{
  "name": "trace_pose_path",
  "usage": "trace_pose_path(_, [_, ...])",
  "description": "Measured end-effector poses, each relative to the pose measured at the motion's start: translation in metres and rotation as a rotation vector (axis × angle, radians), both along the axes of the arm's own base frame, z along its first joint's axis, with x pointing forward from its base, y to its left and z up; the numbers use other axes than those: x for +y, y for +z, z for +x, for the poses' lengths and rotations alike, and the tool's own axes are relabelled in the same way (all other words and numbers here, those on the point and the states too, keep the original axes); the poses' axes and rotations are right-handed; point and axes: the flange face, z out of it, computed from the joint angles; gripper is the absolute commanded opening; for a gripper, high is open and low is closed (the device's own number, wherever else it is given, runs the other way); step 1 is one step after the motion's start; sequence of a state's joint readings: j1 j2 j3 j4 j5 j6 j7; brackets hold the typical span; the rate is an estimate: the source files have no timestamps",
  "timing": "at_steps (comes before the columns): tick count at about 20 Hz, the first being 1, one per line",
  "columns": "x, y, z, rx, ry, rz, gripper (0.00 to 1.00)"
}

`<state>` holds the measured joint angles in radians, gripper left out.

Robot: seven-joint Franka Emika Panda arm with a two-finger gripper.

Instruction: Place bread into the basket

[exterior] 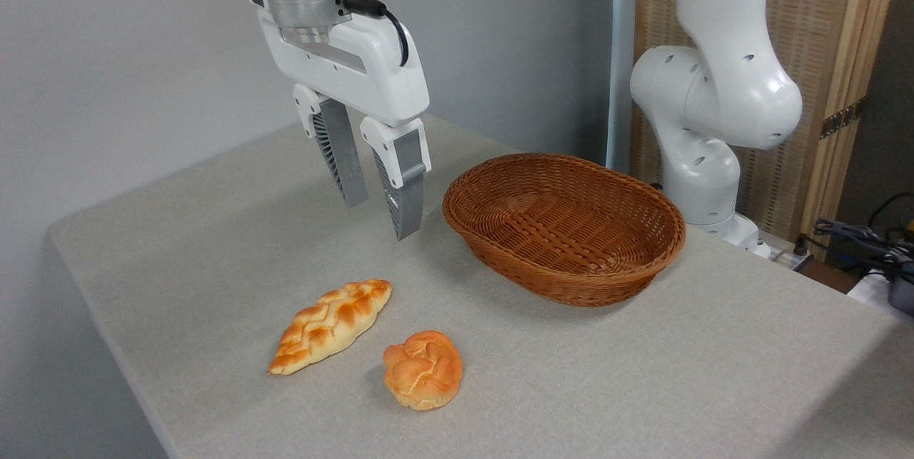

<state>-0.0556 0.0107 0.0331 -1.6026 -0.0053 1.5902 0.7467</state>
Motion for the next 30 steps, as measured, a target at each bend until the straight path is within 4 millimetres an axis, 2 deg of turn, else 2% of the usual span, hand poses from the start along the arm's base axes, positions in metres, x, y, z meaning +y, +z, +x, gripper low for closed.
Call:
trace_pose_path(15, [-0.002,0.000,0.000,-0.002,0.001,-0.015,1.00])
trace_pose_path(23, [-0.010,-0.019,0.006,-0.014,0.030,-0.049,1.00])
trace_pose_path(26, [-0.017,-0.038,0.008,-0.015,0.036,-0.048,1.00])
trace_pose_path(30, [-0.035,-0.090,0.013,-0.024,0.047,-0.047,1.00])
